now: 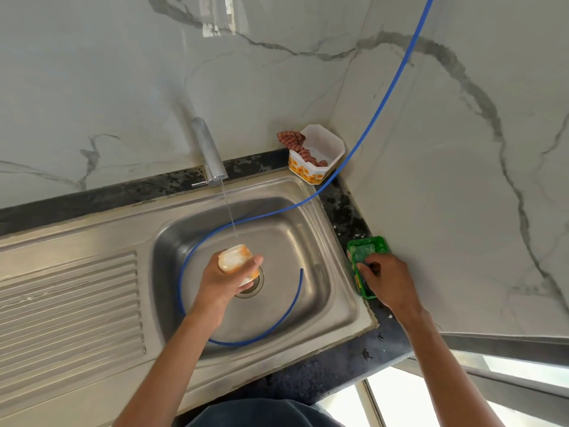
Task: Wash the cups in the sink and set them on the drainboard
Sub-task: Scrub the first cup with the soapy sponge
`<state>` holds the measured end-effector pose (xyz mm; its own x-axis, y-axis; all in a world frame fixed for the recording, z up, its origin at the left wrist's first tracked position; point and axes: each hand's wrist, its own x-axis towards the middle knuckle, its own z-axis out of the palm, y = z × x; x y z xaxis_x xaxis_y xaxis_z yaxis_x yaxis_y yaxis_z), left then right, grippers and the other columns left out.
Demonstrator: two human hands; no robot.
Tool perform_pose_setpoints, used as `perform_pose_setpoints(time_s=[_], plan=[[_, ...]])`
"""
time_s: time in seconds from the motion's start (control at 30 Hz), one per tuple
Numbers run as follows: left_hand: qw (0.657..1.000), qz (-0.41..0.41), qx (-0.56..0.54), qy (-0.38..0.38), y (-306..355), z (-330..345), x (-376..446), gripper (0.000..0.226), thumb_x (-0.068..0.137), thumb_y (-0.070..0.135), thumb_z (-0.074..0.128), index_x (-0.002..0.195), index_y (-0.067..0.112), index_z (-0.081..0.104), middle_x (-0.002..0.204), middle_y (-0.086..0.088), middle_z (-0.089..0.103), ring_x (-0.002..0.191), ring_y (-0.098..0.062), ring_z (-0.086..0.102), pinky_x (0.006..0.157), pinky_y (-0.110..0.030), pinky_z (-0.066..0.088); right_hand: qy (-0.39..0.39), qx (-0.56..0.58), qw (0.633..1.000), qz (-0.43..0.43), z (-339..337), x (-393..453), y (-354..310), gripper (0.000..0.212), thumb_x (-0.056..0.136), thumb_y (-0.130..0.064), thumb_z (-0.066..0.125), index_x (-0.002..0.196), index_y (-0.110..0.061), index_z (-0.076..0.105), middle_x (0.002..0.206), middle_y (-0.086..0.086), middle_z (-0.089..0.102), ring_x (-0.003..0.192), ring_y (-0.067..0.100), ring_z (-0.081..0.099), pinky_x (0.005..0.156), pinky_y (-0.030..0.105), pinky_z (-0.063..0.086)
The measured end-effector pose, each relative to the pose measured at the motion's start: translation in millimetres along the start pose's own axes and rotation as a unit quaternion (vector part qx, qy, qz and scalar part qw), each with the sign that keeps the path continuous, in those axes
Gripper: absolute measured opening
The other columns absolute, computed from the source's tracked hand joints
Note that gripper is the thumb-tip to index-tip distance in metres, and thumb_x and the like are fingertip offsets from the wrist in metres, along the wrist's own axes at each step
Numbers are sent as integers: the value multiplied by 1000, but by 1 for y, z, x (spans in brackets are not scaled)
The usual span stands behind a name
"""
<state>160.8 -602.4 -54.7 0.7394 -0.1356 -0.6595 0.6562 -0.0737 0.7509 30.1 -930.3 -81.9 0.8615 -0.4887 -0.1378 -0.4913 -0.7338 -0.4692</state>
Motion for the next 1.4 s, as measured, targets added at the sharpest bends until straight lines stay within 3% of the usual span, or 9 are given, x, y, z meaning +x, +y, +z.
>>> perform_pose_setpoints(time_s=[0.17, 0.3, 0.4, 0.6, 0.73, 0.9, 1.1, 1.23, 1.4], plan=[[992, 45, 119, -8, -5, 6, -8, 58, 68, 30, 99, 116, 30, 67, 108, -2, 75, 94, -17, 75, 70, -32, 65, 26, -5, 999, 42, 7, 0, -3, 18, 90, -24, 79, 75, -19, 70, 64, -4, 66, 57, 15, 62, 57, 29, 51], [988, 38, 147, -32, -10, 9, -14, 54, 71, 32, 97, 115, 30, 67, 102, 1, 74, 80, -9, 75, 73, -36, 67, 40, 19, 996, 79, 9, 4, -9, 14, 90, 0, 68, 81, -10, 74, 73, 6, 73, 66, 26, 69, 64, 37, 59], [984, 48, 159, -61, -10, 10, -19, 52, 73, 35, 96, 114, 29, 65, 93, -2, 75, 63, -9, 69, 61, -29, 61, 54, 84, 988, 118, 2, -1, -12, 20, 91, 4, 68, 92, -13, 78, 82, 1, 74, 71, 15, 69, 74, 30, 61], [958, 131, 246, -71, -15, 10, -16, 64, 55, 54, 100, 108, 45, 64, 100, 12, 73, 88, -6, 71, 73, -26, 60, 114, 341, 918, 167, -27, -14, -35, 25, 90, -5, 79, 98, -28, 74, 94, -3, 79, 93, 16, 76, 94, 40, 61], [940, 166, 282, -92, -16, 19, -21, 61, 64, 34, 99, 113, 38, 62, 100, 14, 73, 90, 2, 67, 74, -10, 49, 34, 405, 910, 80, -42, -27, -99, 28, 88, -4, 80, 107, -24, 74, 99, -5, 81, 97, 12, 77, 91, 28, 60], [934, 188, 287, -95, -13, 30, -27, 60, 68, 22, 95, 115, 35, 61, 94, 12, 75, 84, -1, 70, 71, -20, 56, -97, 422, 901, 22, -10, -44, -175, 30, 78, -10, 91, 104, -19, 78, 96, -3, 81, 90, 12, 78, 86, 32, 63], [938, 201, 280, -42, -11, 18, -30, 50, 72, 18, 91, 111, 30, 61, 92, 25, 72, 84, 3, 68, 69, -11, 48, -43, 265, 957, -115, 28, -67, -185, 24, 92, -18, 80, 115, -26, 80, 117, -20, 69, 112, 3, 67, 97, 15, 51], [944, 166, 281, -42, -7, 22, -35, 47, 71, 28, 94, 105, 30, 62, 86, 13, 73, 77, 4, 68, 64, -12, 49, -55, 320, 942, -79, 32, -54, -184, 20, 93, -17, 78, 110, -26, 82, 112, -18, 73, 109, 6, 70, 94, 24, 57], [922, 157, 354, -23, 9, 21, -33, 30, 77, 33, 83, 95, 30, 59, 86, 12, 70, 78, 0, 67, 60, -12, 46, -8, 269, 944, -192, 37, -59, -191, 23, 95, -6, 74, 114, -16, 81, 123, -11, 71, 113, 8, 70, 95, 25, 58]])
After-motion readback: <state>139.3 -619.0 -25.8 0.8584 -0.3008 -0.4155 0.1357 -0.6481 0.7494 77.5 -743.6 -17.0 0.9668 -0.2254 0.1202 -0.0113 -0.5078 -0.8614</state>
